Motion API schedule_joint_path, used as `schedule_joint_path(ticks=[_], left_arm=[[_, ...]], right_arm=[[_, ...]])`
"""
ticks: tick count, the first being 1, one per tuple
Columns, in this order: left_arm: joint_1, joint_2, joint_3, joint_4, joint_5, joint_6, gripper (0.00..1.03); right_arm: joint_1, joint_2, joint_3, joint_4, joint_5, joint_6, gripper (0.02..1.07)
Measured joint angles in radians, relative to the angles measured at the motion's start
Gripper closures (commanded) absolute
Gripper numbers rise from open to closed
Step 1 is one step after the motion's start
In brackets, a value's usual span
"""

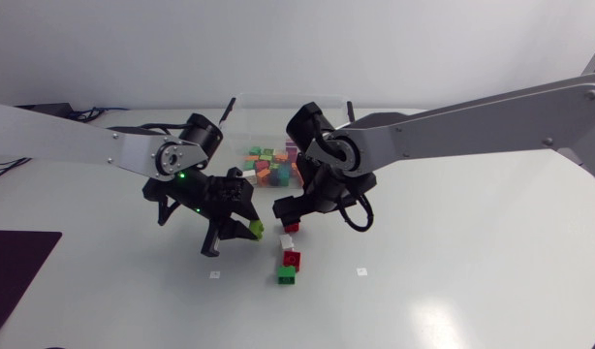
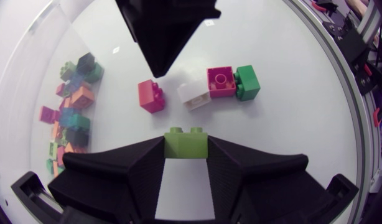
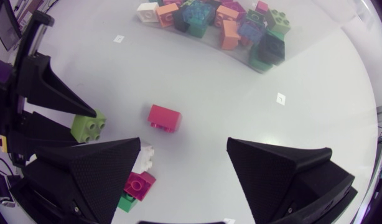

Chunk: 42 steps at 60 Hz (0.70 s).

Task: Place the duplo bricks in the container

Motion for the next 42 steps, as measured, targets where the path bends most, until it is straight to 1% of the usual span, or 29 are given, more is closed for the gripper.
schedule_joint_path(ticks=[7,10,14,19,21,28,31,38,42], left_arm=[[0.042,-0.062,-0.004,0.026,0.000,-0.053,0.89],[0.058,-0.088,-0.009,0.046,0.000,-0.083,0.89],[0.080,-0.118,-0.011,0.065,0.002,-0.116,0.89],[0.108,-0.144,-0.011,0.104,0.012,-0.178,0.89],[0.118,-0.152,-0.011,0.114,0.017,-0.201,0.89],[0.156,-0.166,-0.008,0.171,0.035,-0.317,0.89],[0.168,-0.168,0.000,0.201,0.040,-0.364,0.89],[0.191,-0.177,0.019,0.285,0.043,-0.478,0.89],[0.202,-0.191,0.028,0.327,0.045,-0.536,0.89]], right_arm=[[0.003,0.053,0.059,-0.020,0.000,0.003,0.07],[0.004,0.075,0.081,-0.033,0.000,0.004,0.10],[0.008,0.097,0.105,-0.050,0.000,0.009,0.10],[0.017,0.119,0.129,-0.069,0.000,0.024,0.10],[0.023,0.127,0.140,-0.077,0.000,0.026,0.12],[0.039,0.161,0.181,-0.105,0.000,0.035,0.13],[0.043,0.171,0.193,-0.109,0.000,0.046,0.18],[0.051,0.193,0.219,-0.131,0.001,0.058,0.21],[0.054,0.209,0.235,-0.138,0.001,0.069,0.27]])
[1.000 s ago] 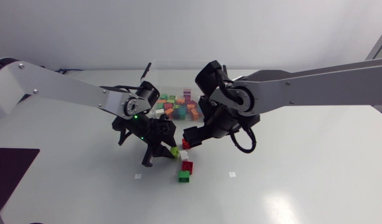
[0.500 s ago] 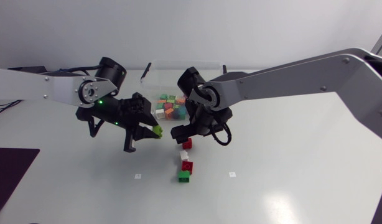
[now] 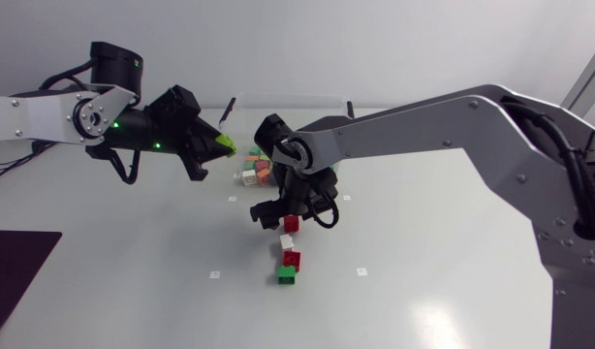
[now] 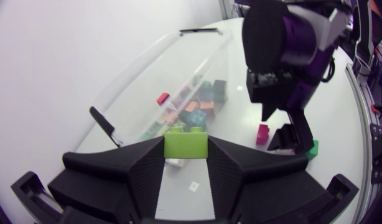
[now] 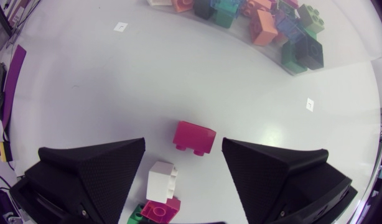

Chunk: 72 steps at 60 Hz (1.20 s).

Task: Place the duplo bricks in the container

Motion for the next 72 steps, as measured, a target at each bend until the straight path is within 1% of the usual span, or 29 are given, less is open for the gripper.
schedule_joint_path(ticks=[6,10,13,16,19,23,30,35,39,43,57,72], left_arm=[[0.016,-0.022,0.010,0.070,0.001,-0.088,0.89],[0.032,-0.026,0.026,0.116,0.001,-0.158,0.89],[0.041,-0.026,0.037,0.131,0.001,-0.192,0.89],[0.048,-0.026,0.048,0.146,0.001,-0.225,0.89],[0.051,-0.026,0.055,0.172,0.001,-0.257,0.89],[0.050,-0.026,0.060,0.192,0.001,-0.285,0.89],[0.039,-0.017,0.073,0.215,-0.001,-0.321,0.88],[0.024,-0.004,0.084,0.230,-0.024,-0.343,0.88],[0.006,0.012,0.093,0.243,-0.045,-0.359,0.88],[-0.012,0.032,0.101,0.256,-0.064,-0.366,0.88],[-0.055,0.113,0.159,0.265,-0.102,-0.406,0.88],[-0.076,0.211,0.245,0.279,-0.140,-0.440,0.88]], right_arm=[[0.001,0.025,0.028,-0.019,0.000,0.016,0.36],[0.001,0.041,0.044,-0.029,0.003,0.030,0.45],[0.000,0.047,0.053,-0.038,0.003,0.035,0.48],[0.000,0.053,0.060,-0.044,0.003,0.037,0.48],[0.000,0.059,0.070,-0.051,0.003,0.040,0.54],[-0.002,0.065,0.079,-0.056,0.003,0.043,0.60],[-0.008,0.071,0.082,-0.061,0.003,0.044,0.73],[-0.014,0.072,0.082,-0.063,0.003,0.044,0.81],[-0.019,0.072,0.082,-0.063,0.003,0.044,0.81],[-0.023,0.072,0.082,-0.063,0.003,0.044,0.85],[-0.050,0.038,0.034,-0.060,0.004,0.044,0.85],[-0.087,-0.081,-0.057,-0.040,0.011,0.044,0.85]])
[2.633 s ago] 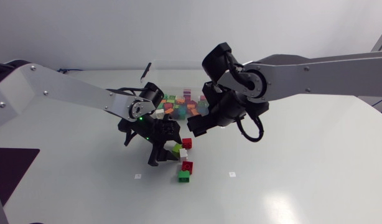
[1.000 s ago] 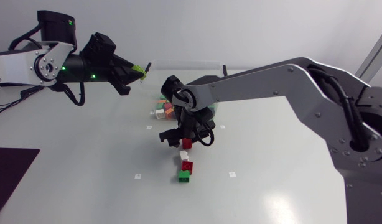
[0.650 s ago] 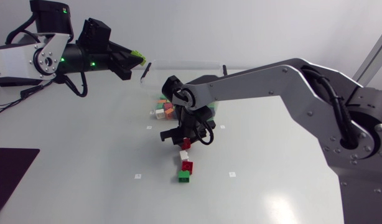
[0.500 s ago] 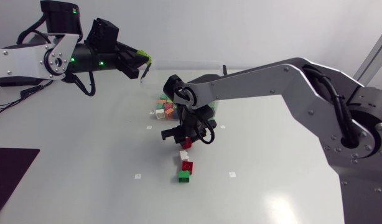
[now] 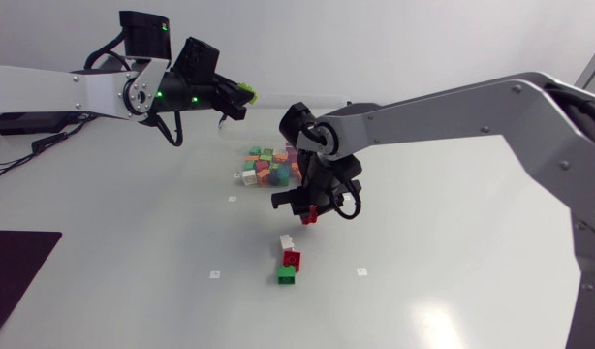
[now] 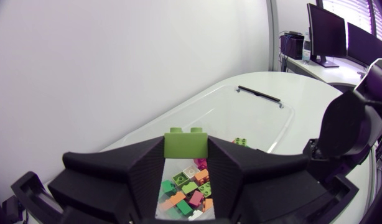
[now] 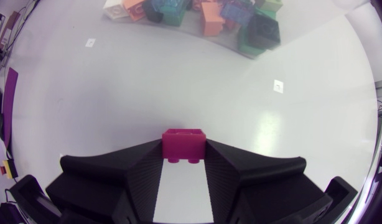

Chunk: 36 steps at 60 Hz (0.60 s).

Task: Place the duplo bricks in the container

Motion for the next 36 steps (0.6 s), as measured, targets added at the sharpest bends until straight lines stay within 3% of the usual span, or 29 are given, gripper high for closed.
schedule_joint_path(ticks=[5,10,16,20,24,26,36], left_arm=[[-0.012,0.033,0.029,0.000,-0.012,-0.005,0.86],[-0.027,0.060,0.052,0.000,-0.026,-0.008,0.73],[-0.049,0.085,0.077,0.000,-0.045,-0.012,0.46],[-0.060,0.095,0.082,0.000,-0.056,-0.018,0.21],[-0.066,0.098,0.082,-0.002,-0.063,-0.019,0.09],[-0.065,0.098,0.082,-0.004,-0.065,-0.019,0.05],[-0.062,0.076,0.060,-0.016,-0.070,-0.018,0.05]], right_arm=[[-0.013,-0.039,-0.019,0.000,0.000,0.000,0.85],[-0.033,-0.083,-0.036,0.000,0.000,0.000,0.85],[-0.056,-0.131,-0.041,-0.005,0.000,0.000,0.85],[-0.069,-0.163,-0.041,-0.012,0.000,-0.001,0.85],[-0.084,-0.195,-0.040,-0.024,0.000,-0.001,0.85],[-0.092,-0.208,-0.038,-0.032,0.000,-0.002,0.85],[-0.118,-0.227,0.017,-0.054,0.000,-0.013,0.85]])
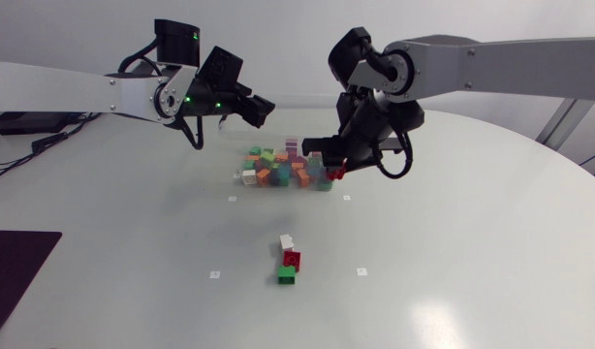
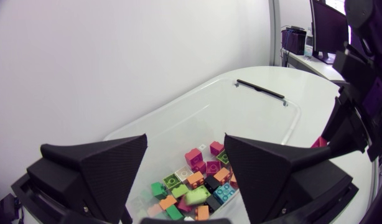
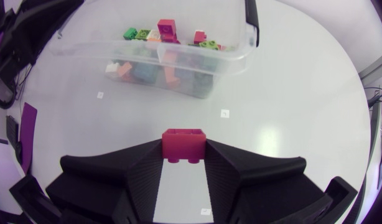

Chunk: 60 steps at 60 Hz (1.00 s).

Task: Place the duplo bricks in the container

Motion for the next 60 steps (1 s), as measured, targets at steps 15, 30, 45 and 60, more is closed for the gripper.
schedule_joint_path(ticks=[15,30,45,60], left_arm=[[-0.002,-0.206,-0.207,-0.014,-0.001,0.077,0.06],[-0.050,-0.324,-0.392,-0.120,0.005,0.246,0.06],[-0.127,-0.343,-0.530,-0.168,0.017,0.357,0.06],[-0.161,-0.343,-0.569,-0.160,0.020,0.380,0.06]], right_arm=[[-0.012,-0.005,0.089,-0.022,-0.007,-0.011,0.85],[-0.012,-0.006,0.187,-0.022,-0.018,-0.018,0.85],[-0.012,0.028,0.307,-0.021,-0.046,-0.019,0.85],[-0.014,0.129,0.378,0.017,-0.061,-0.019,0.85]])
